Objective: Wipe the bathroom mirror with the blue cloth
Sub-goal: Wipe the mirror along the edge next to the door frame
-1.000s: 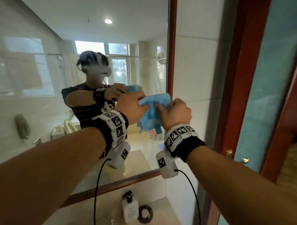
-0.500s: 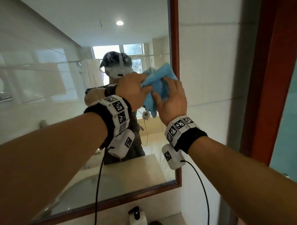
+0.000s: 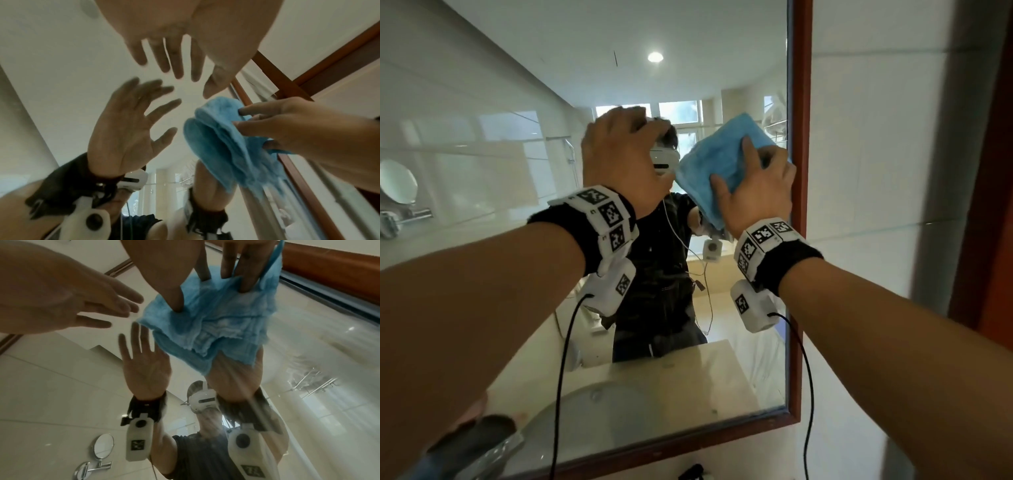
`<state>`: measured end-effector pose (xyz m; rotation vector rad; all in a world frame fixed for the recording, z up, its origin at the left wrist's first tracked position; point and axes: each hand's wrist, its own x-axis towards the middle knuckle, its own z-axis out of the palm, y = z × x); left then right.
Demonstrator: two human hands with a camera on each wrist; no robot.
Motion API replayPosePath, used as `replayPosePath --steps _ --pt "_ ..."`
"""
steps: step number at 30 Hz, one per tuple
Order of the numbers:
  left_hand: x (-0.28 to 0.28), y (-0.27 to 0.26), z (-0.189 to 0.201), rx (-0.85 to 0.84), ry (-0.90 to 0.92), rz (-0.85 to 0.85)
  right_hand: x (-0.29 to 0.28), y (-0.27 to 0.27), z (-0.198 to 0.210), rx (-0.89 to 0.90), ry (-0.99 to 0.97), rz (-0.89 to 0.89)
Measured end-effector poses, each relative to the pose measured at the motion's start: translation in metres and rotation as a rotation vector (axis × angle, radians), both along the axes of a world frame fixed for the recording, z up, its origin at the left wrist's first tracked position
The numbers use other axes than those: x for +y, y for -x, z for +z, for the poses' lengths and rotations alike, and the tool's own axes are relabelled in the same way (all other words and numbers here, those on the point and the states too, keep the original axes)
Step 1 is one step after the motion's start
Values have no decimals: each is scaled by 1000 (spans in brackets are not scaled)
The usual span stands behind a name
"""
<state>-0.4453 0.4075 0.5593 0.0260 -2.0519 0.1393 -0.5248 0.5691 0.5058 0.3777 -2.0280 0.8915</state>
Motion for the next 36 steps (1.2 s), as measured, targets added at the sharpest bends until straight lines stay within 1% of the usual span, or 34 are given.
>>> replayPosePath --steps 2,4,5,8,13,15,18,20,22,24,27,32,36 --pt "-4 0 -5 -92 21 129 -2 -1 -1 1 10 -2" --pt "-4 5 -14 -187 -2 156 -6 -1 -5 24 56 28" --pt "-4 6 -19 -207 7 166 -8 0 -7 36 75 54" --pt "-8 11 -29 -196 63 214 -14 3 -15 80 45 107" --pt "-12 15 -35 -140 86 225 -25 11 -16 101 -102 58" --pt "-12 17 -37 -133 81 222 -28 15 -9 150 -132 63" --pt "-13 18 -38 -126 86 226 -31 17 13 220 -149 120" --pt "-14 17 -38 -119 98 213 -31 17 23 227 -168 108" --pt "-15 17 -39 -115 105 198 -32 20 23 226 -162 93" --pt "-16 16 -40 -108 111 190 -32 23 13 217 -110 77" --pt "-17 16 -41 -105 114 184 -30 26 -14 155 -38 50" --pt "-17 19 -42 -97 115 190 -13 26 -76 60 -82 44" --pt "-17 20 -43 -86 115 185 -3 23 -122 -84 -29 86"
